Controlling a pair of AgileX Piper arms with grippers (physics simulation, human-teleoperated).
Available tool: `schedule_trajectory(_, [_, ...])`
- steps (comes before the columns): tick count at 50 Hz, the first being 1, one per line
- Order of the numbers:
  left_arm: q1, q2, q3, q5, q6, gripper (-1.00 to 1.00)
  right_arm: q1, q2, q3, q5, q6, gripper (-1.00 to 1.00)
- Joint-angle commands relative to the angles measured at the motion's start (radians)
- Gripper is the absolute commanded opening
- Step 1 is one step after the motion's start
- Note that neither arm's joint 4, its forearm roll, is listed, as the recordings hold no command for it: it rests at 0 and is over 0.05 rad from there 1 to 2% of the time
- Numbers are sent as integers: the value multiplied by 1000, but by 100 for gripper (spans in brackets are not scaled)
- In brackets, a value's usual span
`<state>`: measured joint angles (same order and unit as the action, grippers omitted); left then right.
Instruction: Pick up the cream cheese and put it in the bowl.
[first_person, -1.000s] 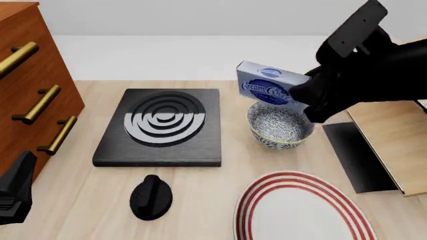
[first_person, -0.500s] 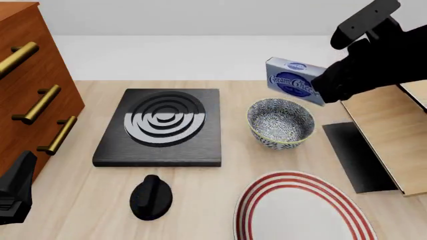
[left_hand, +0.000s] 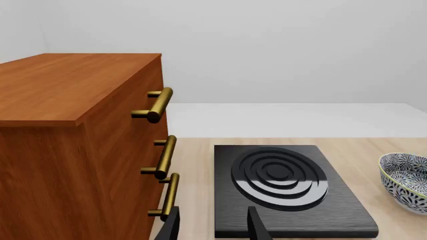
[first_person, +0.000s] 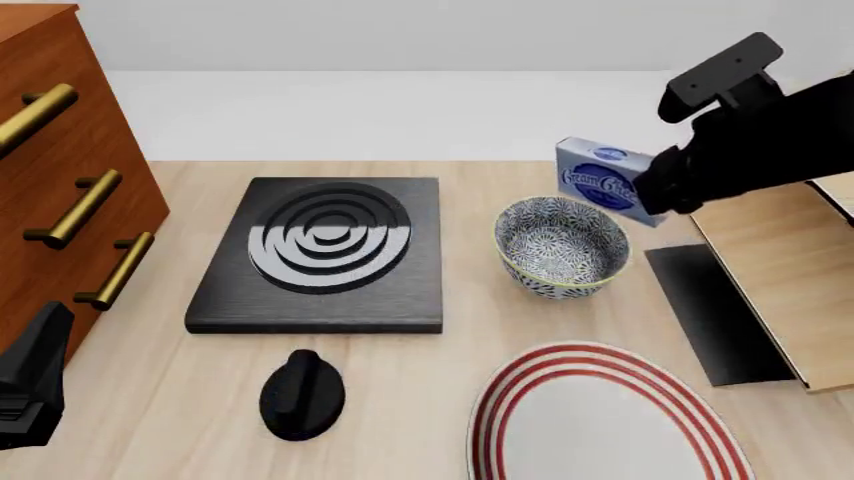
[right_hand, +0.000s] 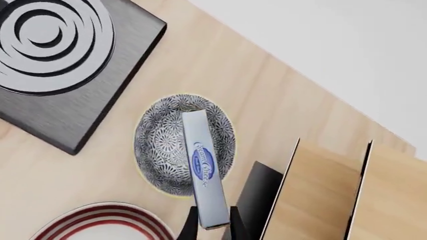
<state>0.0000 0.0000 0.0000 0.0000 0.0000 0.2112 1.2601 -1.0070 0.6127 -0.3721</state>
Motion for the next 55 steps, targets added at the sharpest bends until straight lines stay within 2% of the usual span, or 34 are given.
schedule_trajectory(1, [0,0,0,0,0,100,-13,61,25,-76,28,-100])
schedule_trajectory(14, [0,0,0,0,0,100,-5,131,50,-149,38,-100])
schedule_trajectory(21, [0,0,0,0,0,100,6,184,54,-198,65,-100])
schedule_trajectory(26, [0,0,0,0,0,100,27,198,56,-211,79,-100])
schedule_trajectory(55, [0,0,0,0,0,100,30,270,64,-271,89,-100])
